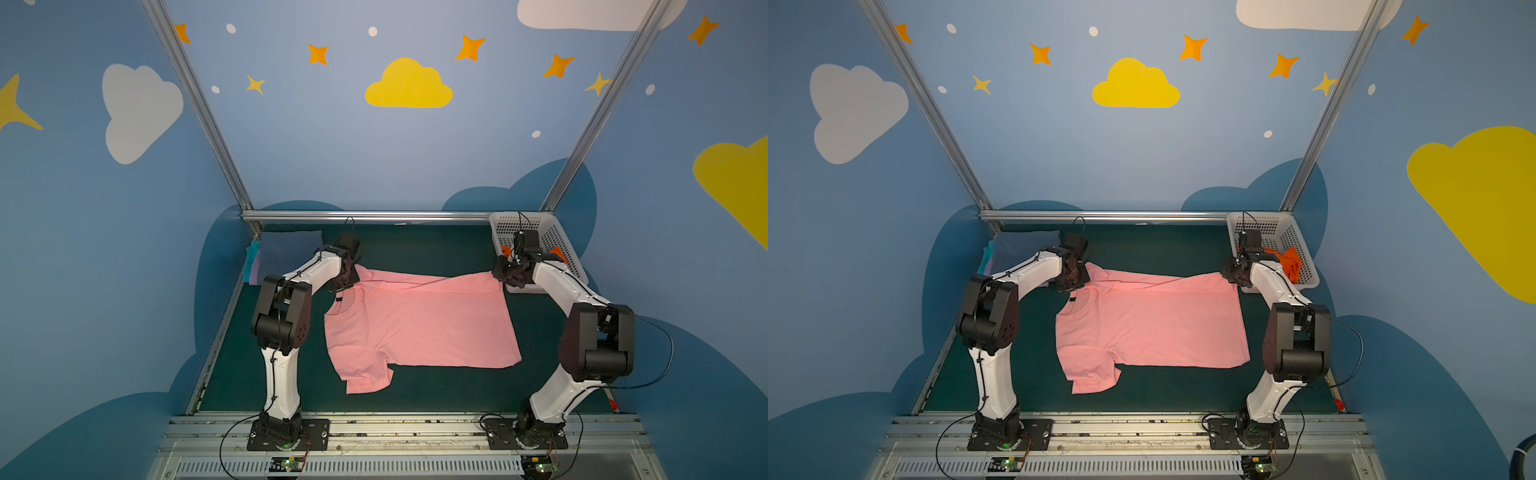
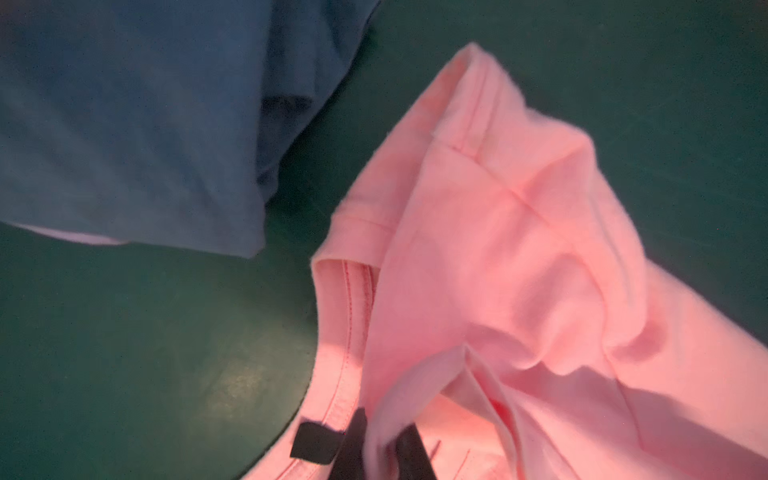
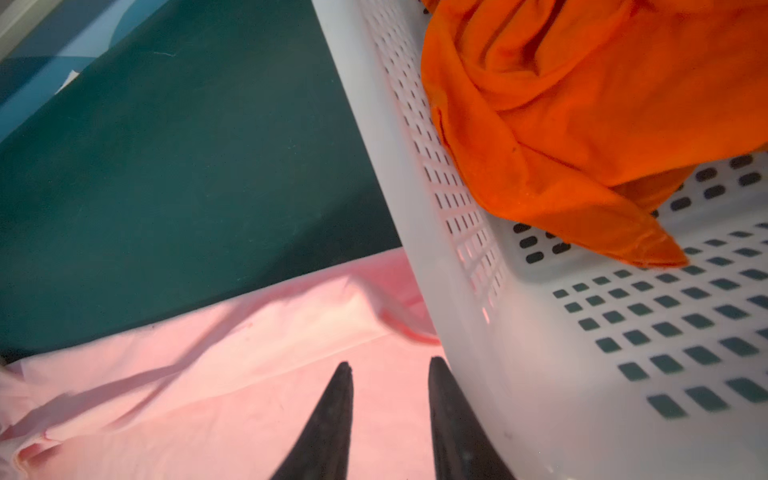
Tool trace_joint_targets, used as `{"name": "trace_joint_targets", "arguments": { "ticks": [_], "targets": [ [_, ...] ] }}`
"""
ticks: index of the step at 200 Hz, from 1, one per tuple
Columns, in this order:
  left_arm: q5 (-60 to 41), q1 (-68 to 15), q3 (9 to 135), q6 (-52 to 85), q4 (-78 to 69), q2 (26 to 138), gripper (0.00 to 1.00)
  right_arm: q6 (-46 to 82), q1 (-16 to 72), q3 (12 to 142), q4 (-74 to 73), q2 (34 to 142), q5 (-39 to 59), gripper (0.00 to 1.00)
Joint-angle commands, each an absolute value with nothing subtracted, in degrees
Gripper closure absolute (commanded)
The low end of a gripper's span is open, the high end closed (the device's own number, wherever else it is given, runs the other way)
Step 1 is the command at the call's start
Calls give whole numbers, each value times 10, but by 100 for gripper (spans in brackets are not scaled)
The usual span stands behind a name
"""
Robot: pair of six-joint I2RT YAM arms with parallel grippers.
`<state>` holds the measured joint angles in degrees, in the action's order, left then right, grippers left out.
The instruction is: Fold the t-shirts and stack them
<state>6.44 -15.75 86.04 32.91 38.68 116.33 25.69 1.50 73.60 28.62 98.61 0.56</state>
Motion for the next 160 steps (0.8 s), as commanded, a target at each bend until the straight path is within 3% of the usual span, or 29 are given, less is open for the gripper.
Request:
{"name": "trace_joint_targets", "arguments": {
  "ticks": [1, 30, 81, 115, 134, 160],
  "targets": [
    [58, -155, 824, 345, 393, 1125, 79, 266, 10, 724, 308, 946, 11, 63],
    [50, -160, 748, 363, 378, 1072, 69, 281, 10, 695, 317, 890, 2, 62],
    [68, -180, 677, 356, 387, 1013, 69, 292, 46, 608, 329, 773, 13, 62],
    [63, -184, 664, 357, 375, 1019, 59, 291, 105, 539, 341, 743, 0, 62],
    [56, -190, 666, 362, 371, 1040, 61, 296, 131, 516, 345, 758, 10, 62],
    [43, -194, 641, 380, 353, 1052, 72, 307, 176, 501, 338, 788, 9, 64]
  ]
}}
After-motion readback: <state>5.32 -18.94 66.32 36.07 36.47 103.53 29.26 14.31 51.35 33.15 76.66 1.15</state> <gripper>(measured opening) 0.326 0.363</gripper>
